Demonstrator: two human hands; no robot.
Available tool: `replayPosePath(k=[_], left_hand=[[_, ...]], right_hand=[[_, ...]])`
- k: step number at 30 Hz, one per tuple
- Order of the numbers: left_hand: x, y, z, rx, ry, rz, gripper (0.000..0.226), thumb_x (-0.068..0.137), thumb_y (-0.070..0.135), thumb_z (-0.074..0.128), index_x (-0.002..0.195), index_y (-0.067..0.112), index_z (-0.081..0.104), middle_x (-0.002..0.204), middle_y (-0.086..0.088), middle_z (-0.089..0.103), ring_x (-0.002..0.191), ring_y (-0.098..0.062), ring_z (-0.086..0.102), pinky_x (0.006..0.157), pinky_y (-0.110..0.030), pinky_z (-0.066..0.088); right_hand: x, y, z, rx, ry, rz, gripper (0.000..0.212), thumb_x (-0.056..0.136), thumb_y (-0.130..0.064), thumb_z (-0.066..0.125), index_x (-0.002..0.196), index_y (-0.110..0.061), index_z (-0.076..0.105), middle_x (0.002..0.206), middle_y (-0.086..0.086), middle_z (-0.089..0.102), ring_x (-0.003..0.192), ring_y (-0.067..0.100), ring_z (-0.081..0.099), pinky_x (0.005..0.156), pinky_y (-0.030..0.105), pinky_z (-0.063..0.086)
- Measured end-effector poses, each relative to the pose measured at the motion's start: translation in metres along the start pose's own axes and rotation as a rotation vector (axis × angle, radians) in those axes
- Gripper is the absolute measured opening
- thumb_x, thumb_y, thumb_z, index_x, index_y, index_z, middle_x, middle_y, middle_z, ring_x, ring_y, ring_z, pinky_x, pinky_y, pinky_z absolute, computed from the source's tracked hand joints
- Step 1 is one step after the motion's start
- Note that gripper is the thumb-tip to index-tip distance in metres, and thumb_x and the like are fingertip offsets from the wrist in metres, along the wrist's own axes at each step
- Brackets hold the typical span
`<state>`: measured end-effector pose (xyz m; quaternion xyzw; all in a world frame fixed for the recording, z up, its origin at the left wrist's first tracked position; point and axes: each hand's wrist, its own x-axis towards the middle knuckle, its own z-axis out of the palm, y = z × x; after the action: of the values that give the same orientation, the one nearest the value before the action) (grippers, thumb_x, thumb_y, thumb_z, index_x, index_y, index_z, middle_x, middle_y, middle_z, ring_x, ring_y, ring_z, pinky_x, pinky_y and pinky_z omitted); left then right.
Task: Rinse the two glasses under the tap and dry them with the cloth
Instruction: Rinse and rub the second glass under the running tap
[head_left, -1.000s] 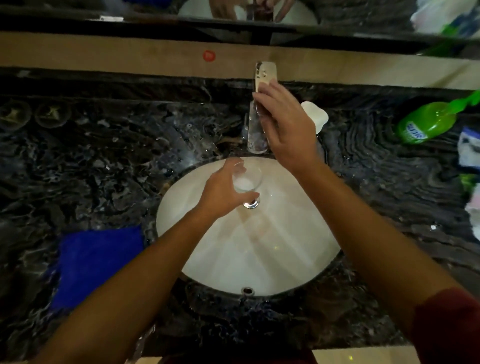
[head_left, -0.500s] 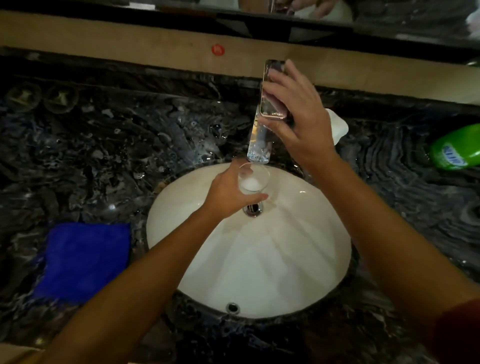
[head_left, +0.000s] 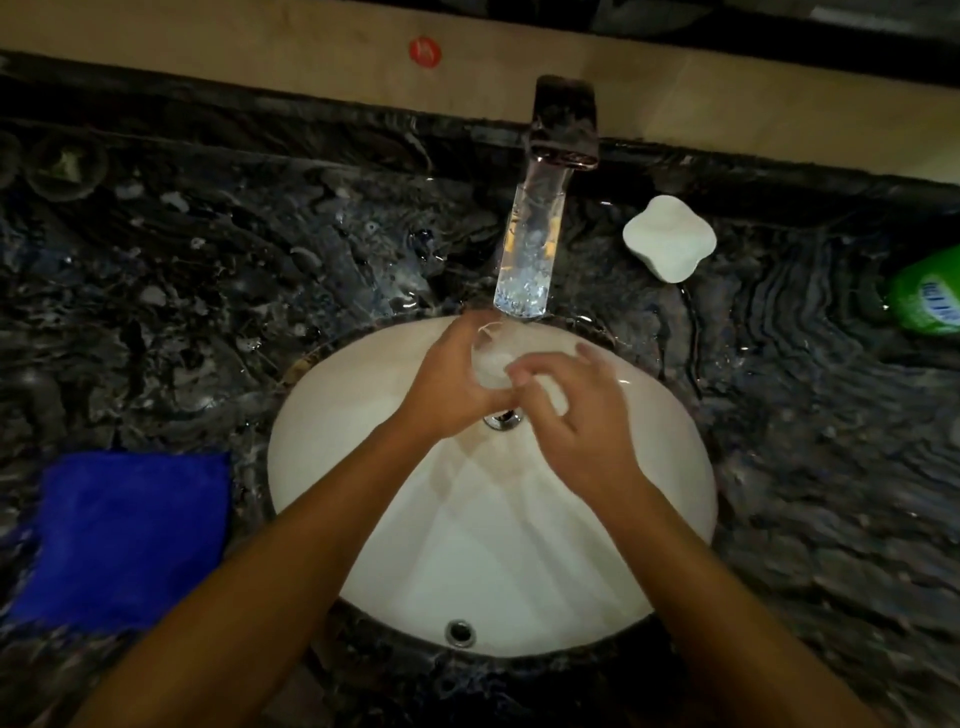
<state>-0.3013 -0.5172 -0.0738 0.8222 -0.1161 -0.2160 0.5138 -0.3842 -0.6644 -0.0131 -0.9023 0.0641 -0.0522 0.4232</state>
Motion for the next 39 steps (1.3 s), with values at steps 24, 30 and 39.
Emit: replayPosePath(k=[24, 30, 39], left_hand=[[0.011, -0.003, 0.011, 0.053, -0.126, -0.115, 0.044, 0.064, 0.046, 0.076, 0.099, 0.022, 0.064, 0.084, 0.001, 0.076, 0.068, -0.018, 0.077, 0.051, -0.045, 0.063], [0.018, -0.005, -0.005, -0.139, -0.300, -0.172, 0.038, 0.078, 0.022, 0.088, 0.109, 0.033, 0.068, 0.102, 0.017, 0.078, 0.091, 0.003, 0.073, 0.073, -0.020, 0.059], [0.019, -0.006, 0.005, -0.267, -0.305, -0.252, 0.030, 0.073, 0.037, 0.082, 0.101, 0.031, 0.076, 0.095, 0.001, 0.080, 0.094, -0.020, 0.078, 0.074, -0.031, 0.062]], right_hand=[[0.083, 0.004, 0.016, 0.181, -0.808, 0.483, 0.053, 0.097, -0.068, 0.055, 0.114, -0.023, 0.077, 0.108, 0.004, 0.079, 0.103, 0.017, 0.075, 0.100, 0.033, 0.056], [0.071, 0.022, 0.013, 0.334, -0.682, 0.497, 0.047, 0.102, -0.061, 0.051, 0.108, -0.022, 0.076, 0.106, -0.004, 0.079, 0.102, 0.010, 0.073, 0.086, 0.023, 0.052], [0.082, 0.026, 0.019, 0.392, -0.717, 0.520, 0.047, 0.099, -0.062, 0.056, 0.108, -0.021, 0.077, 0.102, 0.009, 0.081, 0.094, 0.026, 0.077, 0.088, 0.036, 0.058]])
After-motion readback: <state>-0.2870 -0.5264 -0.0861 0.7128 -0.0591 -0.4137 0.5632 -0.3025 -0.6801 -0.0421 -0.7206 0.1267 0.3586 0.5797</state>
